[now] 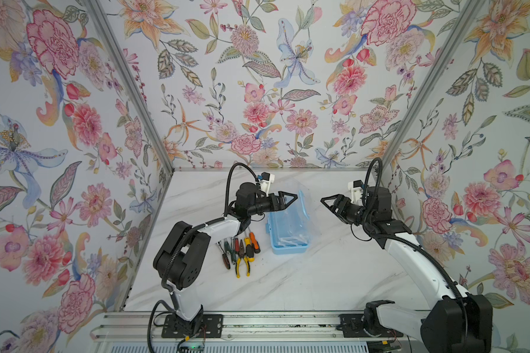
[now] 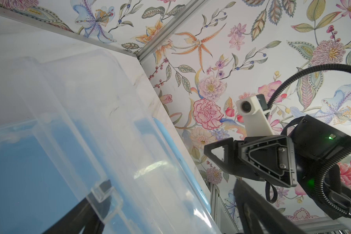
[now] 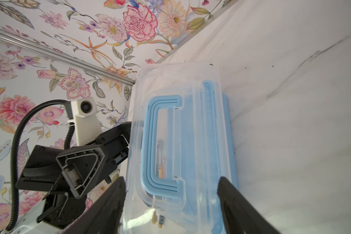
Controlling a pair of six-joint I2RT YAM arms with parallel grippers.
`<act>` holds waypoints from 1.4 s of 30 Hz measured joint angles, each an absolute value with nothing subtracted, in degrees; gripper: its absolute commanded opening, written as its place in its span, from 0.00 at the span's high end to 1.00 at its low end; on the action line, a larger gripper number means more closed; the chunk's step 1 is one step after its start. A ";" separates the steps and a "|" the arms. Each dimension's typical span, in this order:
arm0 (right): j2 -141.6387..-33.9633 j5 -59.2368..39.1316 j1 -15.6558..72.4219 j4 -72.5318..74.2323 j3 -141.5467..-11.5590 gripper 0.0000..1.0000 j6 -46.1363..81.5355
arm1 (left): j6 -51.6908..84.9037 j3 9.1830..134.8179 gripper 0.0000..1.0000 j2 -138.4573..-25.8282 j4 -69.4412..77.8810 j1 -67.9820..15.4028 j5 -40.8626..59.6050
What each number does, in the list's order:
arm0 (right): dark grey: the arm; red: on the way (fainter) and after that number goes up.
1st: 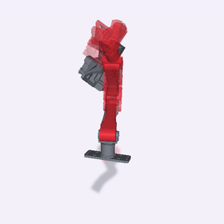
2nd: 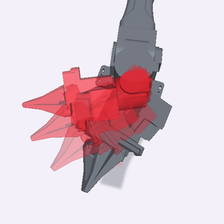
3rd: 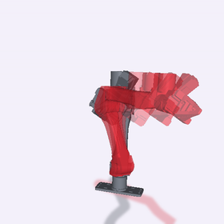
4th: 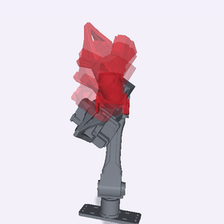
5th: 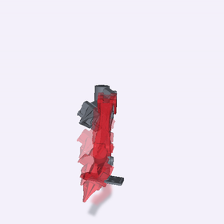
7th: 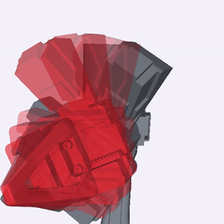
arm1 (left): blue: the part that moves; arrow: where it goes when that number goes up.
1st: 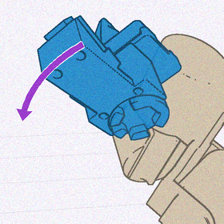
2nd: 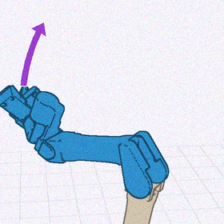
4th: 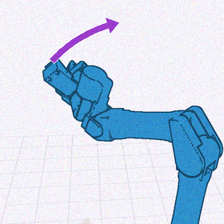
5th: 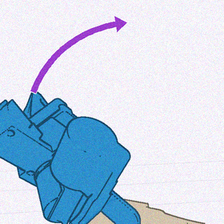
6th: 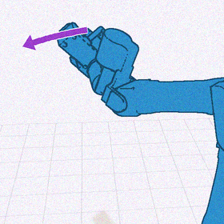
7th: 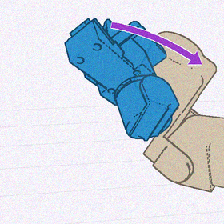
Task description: Pack the tool kit
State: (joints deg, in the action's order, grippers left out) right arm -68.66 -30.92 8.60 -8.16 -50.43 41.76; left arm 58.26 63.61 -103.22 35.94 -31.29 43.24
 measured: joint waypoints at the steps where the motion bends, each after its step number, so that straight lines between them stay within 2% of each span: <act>1: -68.66 -30.76 8.29 -8.40 -49.71 0.27 41.76 | 58.02 64.66 0.03 -103.44 35.33 -31.68 43.27; 11: -64.88 -29.28 2.11 -9.76 -43.59 0.23 41.52 | 55.29 78.26 0.03 -109.54 28.62 -36.77 43.24; 18: -60.07 -29.30 -3.40 -9.91 -40.62 0.21 40.86 | 54.76 81.45 0.03 -112.22 26.96 -37.95 43.24; 33: -60.38 -29.39 -4.27 -10.96 -39.62 0.20 39.22 | 51.33 84.18 0.01 -112.66 20.60 -37.95 41.74; 42: -60.64 -29.47 -4.27 -10.96 -39.62 0.19 38.94 | 51.42 93.69 0.01 -119.33 19.42 -38.87 41.65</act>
